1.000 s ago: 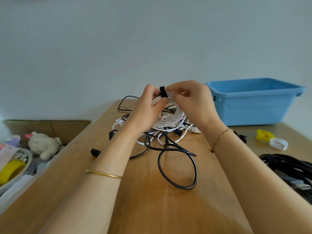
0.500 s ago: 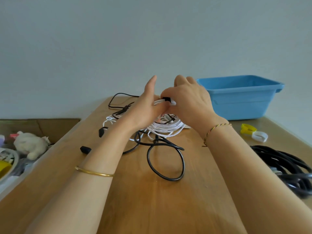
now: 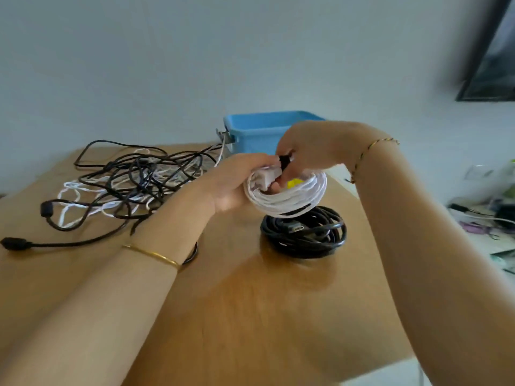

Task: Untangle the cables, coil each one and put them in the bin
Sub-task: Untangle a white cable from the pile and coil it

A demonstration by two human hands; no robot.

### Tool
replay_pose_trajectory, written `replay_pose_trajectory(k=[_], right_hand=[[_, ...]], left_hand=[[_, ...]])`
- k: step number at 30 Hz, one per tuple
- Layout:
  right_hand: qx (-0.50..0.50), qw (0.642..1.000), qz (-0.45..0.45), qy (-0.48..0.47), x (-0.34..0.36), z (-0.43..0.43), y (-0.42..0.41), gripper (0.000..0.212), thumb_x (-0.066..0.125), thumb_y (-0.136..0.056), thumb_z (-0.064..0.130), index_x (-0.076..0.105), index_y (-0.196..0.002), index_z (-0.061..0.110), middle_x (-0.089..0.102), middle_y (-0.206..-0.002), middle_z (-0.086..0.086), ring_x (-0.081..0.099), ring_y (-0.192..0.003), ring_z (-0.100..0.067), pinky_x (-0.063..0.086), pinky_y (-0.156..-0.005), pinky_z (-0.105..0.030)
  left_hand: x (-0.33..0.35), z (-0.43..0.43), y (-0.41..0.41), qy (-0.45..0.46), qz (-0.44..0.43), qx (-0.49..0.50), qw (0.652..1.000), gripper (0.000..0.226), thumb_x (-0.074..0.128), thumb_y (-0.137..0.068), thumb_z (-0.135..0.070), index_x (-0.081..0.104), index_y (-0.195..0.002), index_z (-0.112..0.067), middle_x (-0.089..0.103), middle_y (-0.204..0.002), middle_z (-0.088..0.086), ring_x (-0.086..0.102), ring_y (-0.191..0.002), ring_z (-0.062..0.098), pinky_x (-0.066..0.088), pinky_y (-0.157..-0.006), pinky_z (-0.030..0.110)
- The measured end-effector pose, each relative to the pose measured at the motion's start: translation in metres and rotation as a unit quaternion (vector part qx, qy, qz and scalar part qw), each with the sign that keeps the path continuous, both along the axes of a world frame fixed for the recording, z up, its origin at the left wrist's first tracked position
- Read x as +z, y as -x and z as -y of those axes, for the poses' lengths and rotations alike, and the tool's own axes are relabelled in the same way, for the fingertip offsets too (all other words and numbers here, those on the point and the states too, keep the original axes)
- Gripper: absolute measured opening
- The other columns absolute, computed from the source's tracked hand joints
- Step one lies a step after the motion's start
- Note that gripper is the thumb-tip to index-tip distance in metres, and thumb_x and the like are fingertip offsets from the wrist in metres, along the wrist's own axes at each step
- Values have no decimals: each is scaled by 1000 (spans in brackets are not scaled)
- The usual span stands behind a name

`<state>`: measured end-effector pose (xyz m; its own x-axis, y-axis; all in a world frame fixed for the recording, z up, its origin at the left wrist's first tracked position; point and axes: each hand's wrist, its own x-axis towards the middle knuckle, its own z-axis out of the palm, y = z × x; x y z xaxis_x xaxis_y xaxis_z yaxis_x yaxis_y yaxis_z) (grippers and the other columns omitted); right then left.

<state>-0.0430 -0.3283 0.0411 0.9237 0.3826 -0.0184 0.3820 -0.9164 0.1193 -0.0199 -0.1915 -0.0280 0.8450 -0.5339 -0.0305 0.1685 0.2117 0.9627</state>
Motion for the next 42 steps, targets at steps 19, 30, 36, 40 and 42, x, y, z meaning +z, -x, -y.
replay_pose_trajectory(k=[19, 30, 36, 40, 42], right_hand=[[-126, 988, -62, 63, -51, 19, -20, 33, 44, -91, 5, 41, -59, 9, 41, -61, -3, 36, -53, -15, 30, -48, -23], [-179, 972, -149, -38, -27, 18, -16, 30, 53, -95, 21, 62, -116, 2, 69, -110, -7, 64, -103, -22, 51, -73, -30], [-159, 985, -65, -5, -30, 1, -18, 24, 56, -90, 12, 52, -67, 7, 56, -68, -2, 55, -65, -16, 39, -56, -24], [-87, 995, 54, -18, -33, -43, -23, 32, 45, -89, 3, 37, -59, 11, 41, -65, -5, 39, -59, -20, 27, -46, -23], [-42, 996, 57, -46, -36, -72, -24, 25, 43, -90, 3, 53, -68, 5, 54, -76, -9, 49, -70, -25, 38, -53, -26]], left_hand=[[-34, 30, 7, -437, 258, 134, 851, 27, 39, -100, -29, 41, -79, -12, 37, -73, 10, 35, -66, 20, 29, -62, 32], [-25, -4, 11, -402, 200, 127, 885, 33, 32, -103, -31, 57, -109, -11, 61, -109, 14, 54, -91, 18, 51, -88, 37], [-17, -17, 11, -386, 227, 141, 883, 24, 39, -102, -21, 58, -109, -9, 59, -100, 9, 55, -86, 20, 50, -73, 29], [-1, -58, 4, -451, 314, 237, 801, 20, 46, -98, -14, 65, -105, -15, 63, -98, -1, 58, -80, 10, 48, -74, 29], [3, -87, 4, -491, 319, 276, 762, 21, 49, -96, -13, 68, -104, -17, 66, -109, -1, 60, -97, 14, 47, -85, 30]])
